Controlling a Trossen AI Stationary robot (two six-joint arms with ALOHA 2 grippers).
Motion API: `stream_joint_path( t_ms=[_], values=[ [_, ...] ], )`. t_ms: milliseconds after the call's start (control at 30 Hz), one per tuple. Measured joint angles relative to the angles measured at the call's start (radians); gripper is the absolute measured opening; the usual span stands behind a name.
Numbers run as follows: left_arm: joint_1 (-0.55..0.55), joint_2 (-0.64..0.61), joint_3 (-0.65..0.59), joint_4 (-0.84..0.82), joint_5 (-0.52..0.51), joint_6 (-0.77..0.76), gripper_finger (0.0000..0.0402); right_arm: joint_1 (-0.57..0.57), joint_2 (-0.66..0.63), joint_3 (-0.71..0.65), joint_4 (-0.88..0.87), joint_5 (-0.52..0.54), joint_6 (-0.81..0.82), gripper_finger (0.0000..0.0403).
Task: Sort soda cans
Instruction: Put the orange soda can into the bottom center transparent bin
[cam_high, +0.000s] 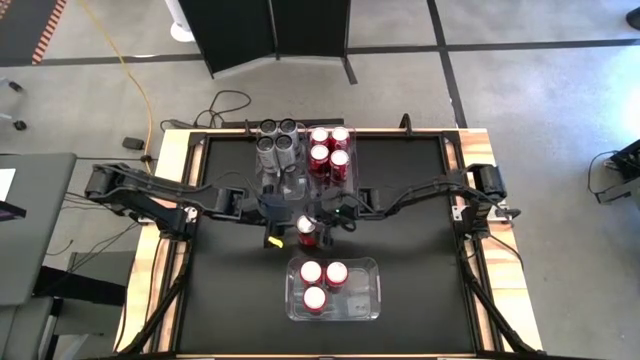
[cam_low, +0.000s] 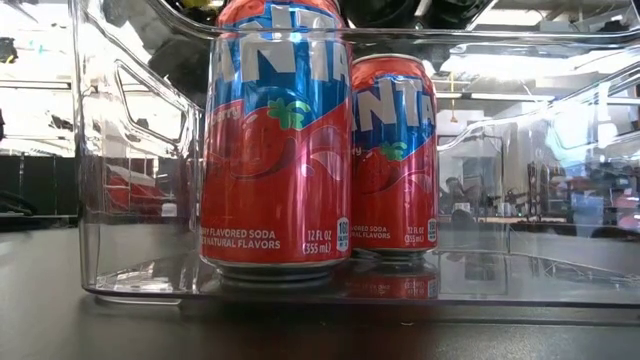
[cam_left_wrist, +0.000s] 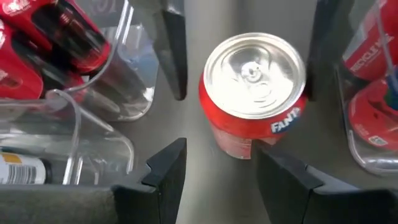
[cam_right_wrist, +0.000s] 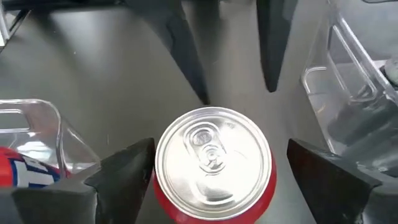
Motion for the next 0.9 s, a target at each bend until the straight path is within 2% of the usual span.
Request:
stream_joint_path(
  t_ms=[367,467,633,800,900],
  values=[
    [0.007,0.005,0.000,0.044,-0.001,-0.022,0.0174,0.007,0.034,-0.001,-0.009,-0.003,0.083,0.0374],
    [0.007,0.005,0.000,0.048,-0.004,-0.021,0.0174,0.005,0.034,-0.001,-0.008,0.000,0.105,0.0348],
    [0.007,0.005,0.000,0.044,-0.007,-0.047,0.0174,0.005,0.034,-0.001,0.003,0.001,0.103,0.0275],
    [0.007,0.000,-0.003,0.062,-0.004,-0.182,0.0174,0.011,0.029,-0.001,-0.005,0.014,0.105,0.0271],
    [0.007,-0.020,0.014,0.035,-0.004,-0.197,0.0174,0.017,0.006,-0.002,-0.018,0.051,0.109,0.0271]
  ],
)
